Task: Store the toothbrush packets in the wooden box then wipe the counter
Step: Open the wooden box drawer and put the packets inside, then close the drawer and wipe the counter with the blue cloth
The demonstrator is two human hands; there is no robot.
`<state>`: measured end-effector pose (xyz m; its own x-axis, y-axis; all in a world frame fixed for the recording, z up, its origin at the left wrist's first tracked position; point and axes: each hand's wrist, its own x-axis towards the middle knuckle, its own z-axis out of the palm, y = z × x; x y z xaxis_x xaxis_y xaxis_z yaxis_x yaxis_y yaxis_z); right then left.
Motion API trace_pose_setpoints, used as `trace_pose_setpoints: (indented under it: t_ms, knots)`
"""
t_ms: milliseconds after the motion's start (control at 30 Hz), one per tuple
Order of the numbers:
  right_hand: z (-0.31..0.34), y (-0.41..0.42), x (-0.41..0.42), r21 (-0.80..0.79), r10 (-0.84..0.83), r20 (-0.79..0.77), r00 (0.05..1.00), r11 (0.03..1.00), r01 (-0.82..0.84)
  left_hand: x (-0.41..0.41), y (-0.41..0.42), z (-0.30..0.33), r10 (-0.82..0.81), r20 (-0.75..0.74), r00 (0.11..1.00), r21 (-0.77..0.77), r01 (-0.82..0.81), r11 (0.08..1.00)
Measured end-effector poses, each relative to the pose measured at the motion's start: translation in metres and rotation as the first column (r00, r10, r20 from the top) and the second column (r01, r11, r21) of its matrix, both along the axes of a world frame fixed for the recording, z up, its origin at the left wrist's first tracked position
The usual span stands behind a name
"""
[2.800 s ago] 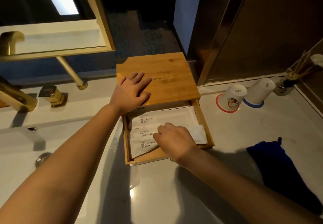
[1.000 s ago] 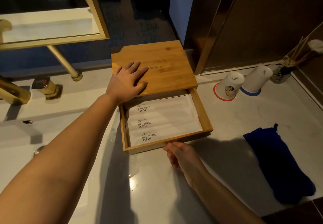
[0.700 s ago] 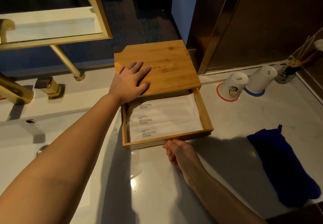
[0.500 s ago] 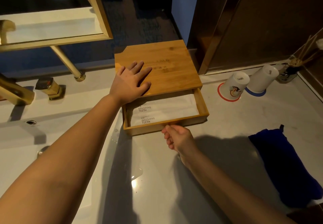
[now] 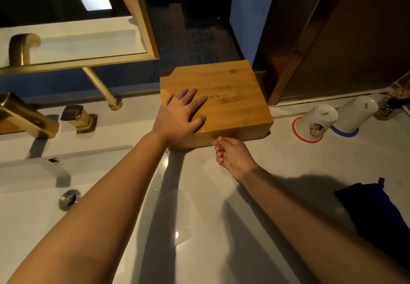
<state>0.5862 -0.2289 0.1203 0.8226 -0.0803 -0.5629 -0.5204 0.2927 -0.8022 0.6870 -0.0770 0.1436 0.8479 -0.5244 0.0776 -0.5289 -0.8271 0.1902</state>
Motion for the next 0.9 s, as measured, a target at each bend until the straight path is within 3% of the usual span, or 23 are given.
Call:
trace_pose_setpoints:
  t_ms: [167,333,533,833,900]
  knots:
    - [-0.001,0.000,0.007,0.058,0.014,0.019,1.000,0.998,-0.015,0.004,0.002,-0.001,0.008,0.004,1.000,-0.004,-0.008,1.000]
    - [-0.009,0.001,0.008,0.016,0.026,0.018,0.999,1.000,-0.027,0.005,0.004,-0.004,0.004,0.016,1.000,0.005,-0.004,1.000]
    - [-0.015,0.000,0.010,-0.300,0.135,-0.041,0.990,0.943,-0.141,0.006,0.007,-0.005,0.005,-0.011,1.000,0.043,-0.004,0.999]
    - [0.012,-0.055,-0.053,-0.562,0.365,0.014,0.931,0.773,-0.295,0.003,0.001,0.020,0.051,-0.111,0.992,0.266,-0.020,0.964]
    - [0.022,-0.073,-0.074,-0.605,0.371,0.048,0.927,0.749,-0.269,-0.007,-0.003,0.035,0.086,-0.070,0.994,0.227,-0.068,0.971]
